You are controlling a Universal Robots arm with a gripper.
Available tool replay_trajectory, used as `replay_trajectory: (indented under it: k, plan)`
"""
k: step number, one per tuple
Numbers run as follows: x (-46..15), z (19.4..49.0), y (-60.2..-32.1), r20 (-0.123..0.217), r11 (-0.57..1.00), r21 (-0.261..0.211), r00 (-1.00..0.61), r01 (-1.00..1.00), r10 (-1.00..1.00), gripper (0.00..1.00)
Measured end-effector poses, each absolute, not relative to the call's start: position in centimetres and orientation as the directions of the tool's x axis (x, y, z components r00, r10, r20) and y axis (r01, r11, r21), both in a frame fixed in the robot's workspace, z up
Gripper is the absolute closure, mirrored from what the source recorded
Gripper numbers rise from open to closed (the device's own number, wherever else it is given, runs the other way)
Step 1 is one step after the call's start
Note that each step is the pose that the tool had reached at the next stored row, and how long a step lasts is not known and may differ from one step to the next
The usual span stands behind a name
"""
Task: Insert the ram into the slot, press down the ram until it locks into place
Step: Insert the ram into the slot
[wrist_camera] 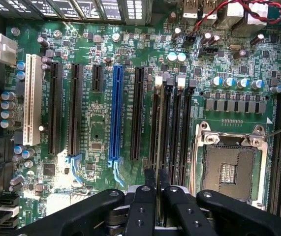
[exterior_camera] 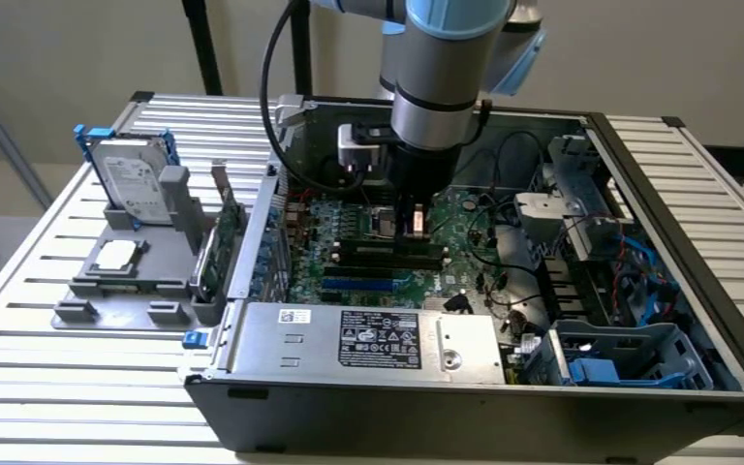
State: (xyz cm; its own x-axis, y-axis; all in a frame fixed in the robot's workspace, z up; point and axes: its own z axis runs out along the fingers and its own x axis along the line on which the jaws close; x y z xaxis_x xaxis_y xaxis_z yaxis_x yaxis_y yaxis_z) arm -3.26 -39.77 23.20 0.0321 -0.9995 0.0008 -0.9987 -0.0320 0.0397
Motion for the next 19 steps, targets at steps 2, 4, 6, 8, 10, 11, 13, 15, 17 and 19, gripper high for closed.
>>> replay_trajectory:
  k: [2,4,6,8,10,11,13,15,17,19]
  plan:
    - [-3.25,23.13,-39.77,0.003,-0.032,0.040,0.032,-0.999,-0.999,0.87]
    - [-3.26,23.05,-39.77,0.004,-0.031,0.040,0.031,-0.999,-0.999,0.87]
    - [-3.26,23.01,-39.77,0.005,-0.031,0.040,0.031,-0.999,-1.000,0.87]
    - [-3.26,23.00,-39.77,0.005,-0.031,0.040,0.031,-0.999,-1.000,0.87]
    - [-3.26,22.99,-39.77,0.005,-0.030,0.040,0.030,-0.999,-1.000,0.87]
    - [-3.26,22.98,-39.77,0.005,-0.030,0.040,0.030,-0.999,-1.000,0.87]
    - [-3.26,22.96,-39.77,0.005,-0.028,0.040,0.029,-0.999,-1.000,0.87]
    - [-3.26,22.93,-39.77,0.005,-0.025,0.040,0.025,-0.999,-1.000,0.87]
    - [-3.26,22.90,-39.77,0.005,-0.021,0.040,0.021,-0.999,-1.000,0.87]
    - [-3.26,22.88,-39.77,0.005,-0.019,0.040,0.019,-0.999,-1.000,0.87]
